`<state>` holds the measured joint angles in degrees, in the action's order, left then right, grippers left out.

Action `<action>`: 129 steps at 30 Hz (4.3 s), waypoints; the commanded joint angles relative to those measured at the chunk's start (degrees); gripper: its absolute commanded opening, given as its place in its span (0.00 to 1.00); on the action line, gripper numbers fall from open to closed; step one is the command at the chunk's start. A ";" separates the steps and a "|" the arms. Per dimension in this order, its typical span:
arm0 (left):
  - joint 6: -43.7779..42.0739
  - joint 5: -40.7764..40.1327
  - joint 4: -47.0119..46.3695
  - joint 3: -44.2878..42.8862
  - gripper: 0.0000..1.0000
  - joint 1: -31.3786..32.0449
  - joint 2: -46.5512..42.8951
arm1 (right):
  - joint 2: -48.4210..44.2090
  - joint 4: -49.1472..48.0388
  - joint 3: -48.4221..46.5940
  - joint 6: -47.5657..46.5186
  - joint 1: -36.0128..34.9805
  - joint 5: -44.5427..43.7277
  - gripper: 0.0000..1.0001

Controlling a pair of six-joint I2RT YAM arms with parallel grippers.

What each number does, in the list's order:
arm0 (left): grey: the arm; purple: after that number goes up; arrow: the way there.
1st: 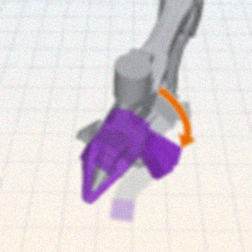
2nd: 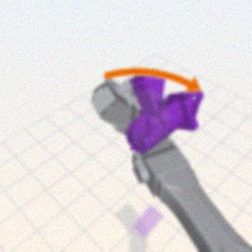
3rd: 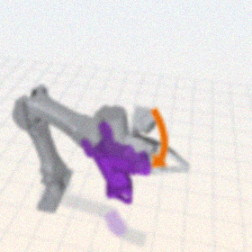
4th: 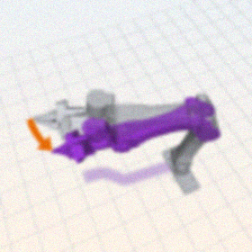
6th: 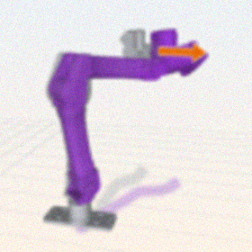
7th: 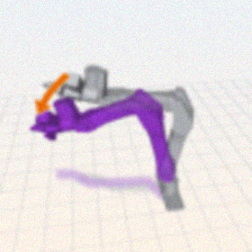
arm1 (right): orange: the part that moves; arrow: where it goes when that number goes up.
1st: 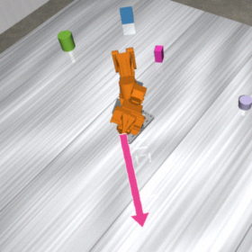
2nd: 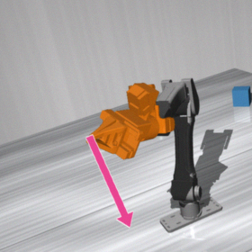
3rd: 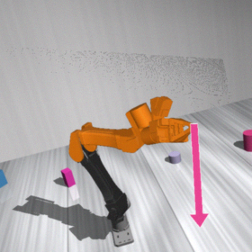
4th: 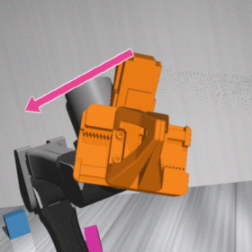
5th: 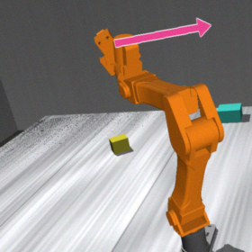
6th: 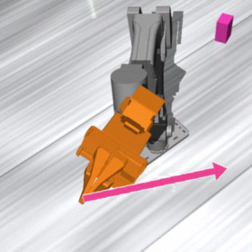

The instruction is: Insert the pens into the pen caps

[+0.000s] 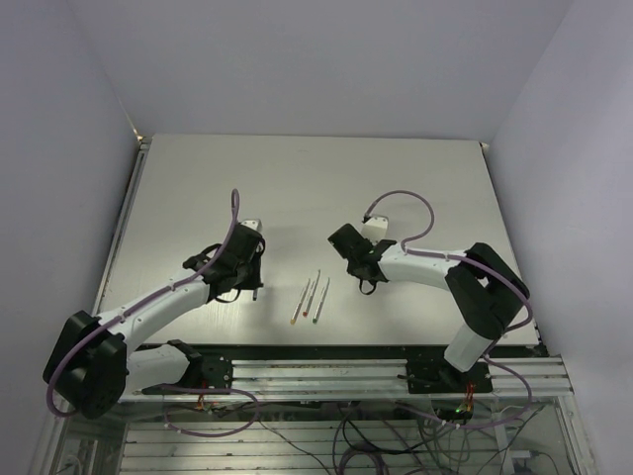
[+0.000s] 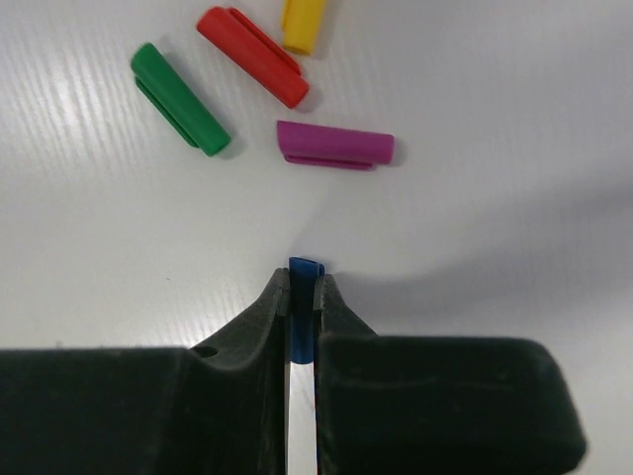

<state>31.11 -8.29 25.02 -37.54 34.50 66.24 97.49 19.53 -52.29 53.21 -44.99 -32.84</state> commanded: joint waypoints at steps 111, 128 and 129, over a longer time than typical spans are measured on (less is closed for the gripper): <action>-2.74 -12.87 0.53 -21.82 0.07 0.04 12.96 | -43.58 3.98 7.05 -12.31 -0.34 -5.75 0.00; -8.15 7.78 -24.22 -1.16 0.07 4.88 -12.27 | -44.86 -20.99 6.83 -24.25 -0.21 6.08 0.00; -8.31 8.85 -25.40 -0.35 0.07 5.51 -12.74 | -45.14 -22.51 7.12 -24.82 -0.16 6.96 0.00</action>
<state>25.06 -6.07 7.22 -40.32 38.13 55.53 52.99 4.71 -44.38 32.03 -45.08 -29.28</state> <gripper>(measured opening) 0.102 0.050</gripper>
